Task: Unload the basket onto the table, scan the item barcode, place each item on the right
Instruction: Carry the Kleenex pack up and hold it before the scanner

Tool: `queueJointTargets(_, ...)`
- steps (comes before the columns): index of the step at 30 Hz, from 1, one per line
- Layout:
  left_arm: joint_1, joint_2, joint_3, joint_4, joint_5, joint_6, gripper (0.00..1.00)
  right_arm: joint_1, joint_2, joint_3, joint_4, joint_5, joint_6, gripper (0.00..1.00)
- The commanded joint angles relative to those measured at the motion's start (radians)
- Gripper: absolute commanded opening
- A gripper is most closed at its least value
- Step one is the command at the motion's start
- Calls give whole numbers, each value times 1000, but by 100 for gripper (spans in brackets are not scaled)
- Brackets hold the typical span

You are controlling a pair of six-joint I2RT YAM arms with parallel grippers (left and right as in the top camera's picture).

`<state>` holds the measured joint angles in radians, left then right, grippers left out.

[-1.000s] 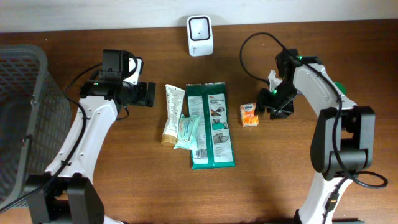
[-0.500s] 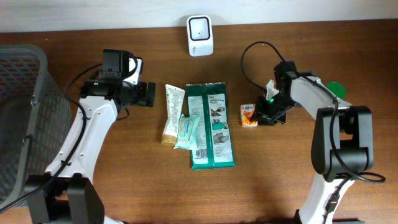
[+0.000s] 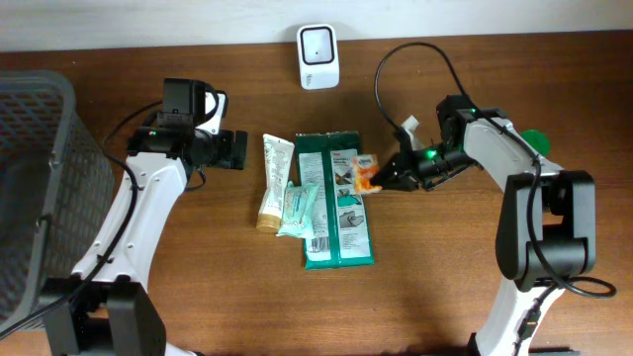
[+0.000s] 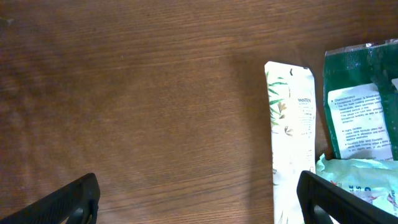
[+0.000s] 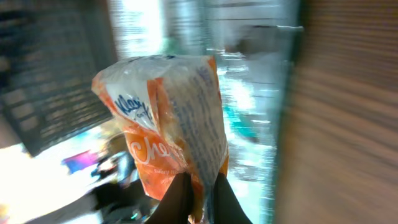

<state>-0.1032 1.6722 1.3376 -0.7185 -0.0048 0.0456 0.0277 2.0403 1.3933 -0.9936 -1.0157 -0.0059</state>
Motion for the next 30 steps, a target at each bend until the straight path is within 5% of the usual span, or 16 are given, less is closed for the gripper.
queueJointTargets(1,1,-5,11,-1,0,12,99,5,-38,21,-5,-313,-152,4)
queueJointTargets(6,2,-5,11,-1,0,12,99,5,-38,21,3,-526,-253,4)
queueJointTargets(18,2,-5,11,-1,0,12,99,5,-38,22,3,-537,-219,4)
queueJointTargets(30,1,-5,11,-1,0,12,99,5,-41,189,2,-537,101,4)
